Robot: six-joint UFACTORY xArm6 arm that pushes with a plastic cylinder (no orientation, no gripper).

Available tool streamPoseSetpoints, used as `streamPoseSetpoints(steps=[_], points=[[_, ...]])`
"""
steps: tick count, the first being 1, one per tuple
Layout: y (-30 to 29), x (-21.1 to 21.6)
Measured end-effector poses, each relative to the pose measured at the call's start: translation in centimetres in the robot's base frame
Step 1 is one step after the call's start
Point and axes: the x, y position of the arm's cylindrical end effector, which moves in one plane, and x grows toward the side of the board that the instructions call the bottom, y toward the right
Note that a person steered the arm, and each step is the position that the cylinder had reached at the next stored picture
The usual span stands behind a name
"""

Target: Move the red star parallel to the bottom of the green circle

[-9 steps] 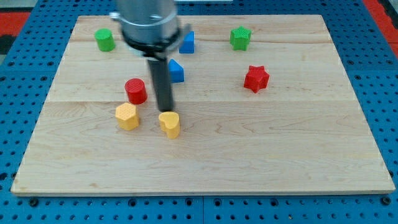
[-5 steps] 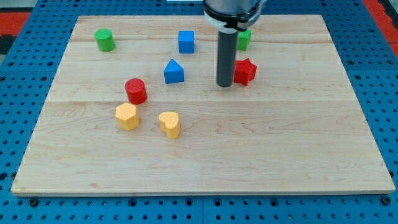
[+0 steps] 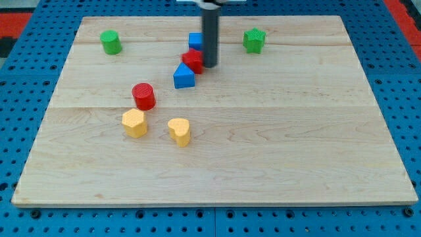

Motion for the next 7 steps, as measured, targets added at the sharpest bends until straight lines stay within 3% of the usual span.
streamPoseSetpoints(steps=[4,5,7], points=[[-11.1,-2.1],[-11.1,-4.3],[-17.8,-0.2]])
